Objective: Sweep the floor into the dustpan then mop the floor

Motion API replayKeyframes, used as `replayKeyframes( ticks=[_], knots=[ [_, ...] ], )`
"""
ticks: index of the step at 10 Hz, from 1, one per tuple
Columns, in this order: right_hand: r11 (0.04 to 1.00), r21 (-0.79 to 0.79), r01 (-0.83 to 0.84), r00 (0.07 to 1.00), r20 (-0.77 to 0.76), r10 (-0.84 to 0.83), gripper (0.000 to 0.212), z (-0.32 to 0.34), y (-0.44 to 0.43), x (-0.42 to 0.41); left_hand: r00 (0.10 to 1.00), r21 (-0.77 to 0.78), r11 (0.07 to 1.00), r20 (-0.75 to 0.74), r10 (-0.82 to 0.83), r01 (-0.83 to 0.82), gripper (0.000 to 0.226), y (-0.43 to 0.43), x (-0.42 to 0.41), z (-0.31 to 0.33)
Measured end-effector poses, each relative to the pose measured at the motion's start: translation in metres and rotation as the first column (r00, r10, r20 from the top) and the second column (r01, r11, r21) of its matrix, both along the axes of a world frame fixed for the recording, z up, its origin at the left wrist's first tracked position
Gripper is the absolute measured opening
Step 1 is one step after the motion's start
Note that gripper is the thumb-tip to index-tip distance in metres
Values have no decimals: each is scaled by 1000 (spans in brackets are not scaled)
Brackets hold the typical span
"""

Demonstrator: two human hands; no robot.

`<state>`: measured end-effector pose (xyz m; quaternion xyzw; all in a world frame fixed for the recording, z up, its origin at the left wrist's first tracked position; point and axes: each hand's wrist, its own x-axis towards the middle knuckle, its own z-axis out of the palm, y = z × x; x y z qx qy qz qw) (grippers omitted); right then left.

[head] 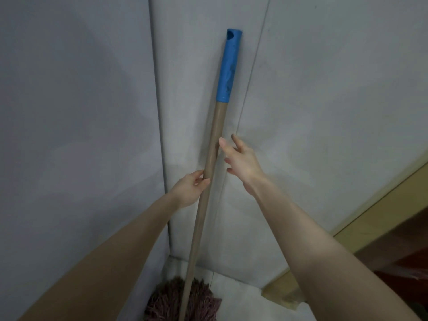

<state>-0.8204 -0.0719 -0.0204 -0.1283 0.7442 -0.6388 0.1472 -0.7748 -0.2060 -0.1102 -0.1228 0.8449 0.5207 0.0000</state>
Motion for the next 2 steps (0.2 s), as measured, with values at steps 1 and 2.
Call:
replayKeyframes(
  ticks=[1,2],
  knots=[
    [999,21,26,1000,-11,-26,66,4,19,4,997,-3,998,42,70,-70,62,-5,3,-2],
    [996,47,80,995,-69,-77,63,17,33,14,993,-21,993,-9,115,-115,63,-4,18,17]
  ],
)
